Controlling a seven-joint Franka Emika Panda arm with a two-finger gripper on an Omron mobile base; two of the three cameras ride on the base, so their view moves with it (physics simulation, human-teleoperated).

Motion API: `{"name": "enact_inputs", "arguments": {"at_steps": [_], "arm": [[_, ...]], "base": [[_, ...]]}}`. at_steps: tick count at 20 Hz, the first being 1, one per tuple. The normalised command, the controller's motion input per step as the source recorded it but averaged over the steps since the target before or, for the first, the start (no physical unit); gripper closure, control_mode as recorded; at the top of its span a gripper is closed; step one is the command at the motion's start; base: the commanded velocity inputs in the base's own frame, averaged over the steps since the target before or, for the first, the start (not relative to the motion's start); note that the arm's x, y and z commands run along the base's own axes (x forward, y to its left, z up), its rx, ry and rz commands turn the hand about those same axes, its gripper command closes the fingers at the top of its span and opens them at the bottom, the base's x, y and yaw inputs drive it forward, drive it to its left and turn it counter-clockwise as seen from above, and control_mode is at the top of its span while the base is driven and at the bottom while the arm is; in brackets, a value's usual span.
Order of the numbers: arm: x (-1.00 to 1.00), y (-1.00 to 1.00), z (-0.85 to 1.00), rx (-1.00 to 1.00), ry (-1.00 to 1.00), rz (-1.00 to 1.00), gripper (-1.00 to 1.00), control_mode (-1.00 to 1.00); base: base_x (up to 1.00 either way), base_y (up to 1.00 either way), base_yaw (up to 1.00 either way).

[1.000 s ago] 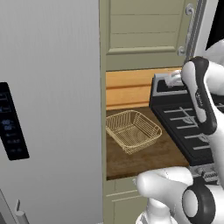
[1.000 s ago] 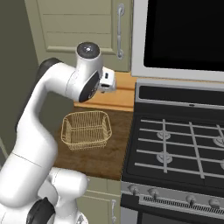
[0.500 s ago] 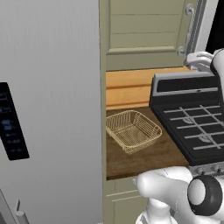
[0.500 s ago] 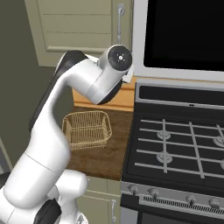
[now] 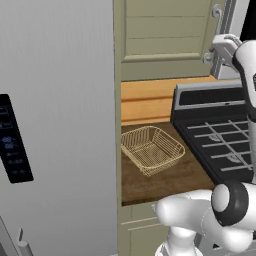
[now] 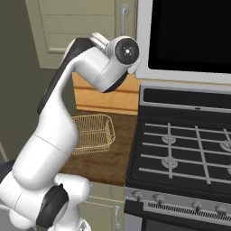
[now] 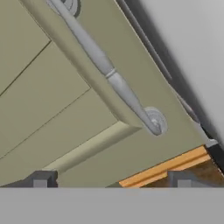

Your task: Open the cabinet, pick up the bread from the cabinet and place it in the basket. Then move the basket to the dining counter.

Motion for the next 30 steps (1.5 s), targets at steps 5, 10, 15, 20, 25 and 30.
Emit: {"name": "enact_inputs", "arguments": {"at_steps": [5, 10, 15, 20, 25, 30], "arm": [[0.46, -0.21, 0.46, 0.11, -0.01, -0.01, -1.0, -1.0], [0.16, -0.08, 0.0, 0.09, 0.0, 0.0, -1.0, -1.0], [0.16, 0.01, 0.0, 0.07, 0.0, 0.0, -1.0, -1.0], [0.45, 0.1, 0.0, 0.07, -0.01, 0.0, -1.0, -1.0], [0.48, 0.07, -0.01, 0.02, -0.02, 0.0, -1.0, -1.0], [0.17, 0.04, 0.0, 0.0, -0.03, 0.0, -1.0, -1.0]], "base": [[0.0, 0.0, 0.0], [0.0, 0.0, 0.0], [0.0, 0.0, 0.0], [0.0, 0.0, 0.0], [0.0, 0.0, 0.0], [0.0, 0.0, 0.0]]}}
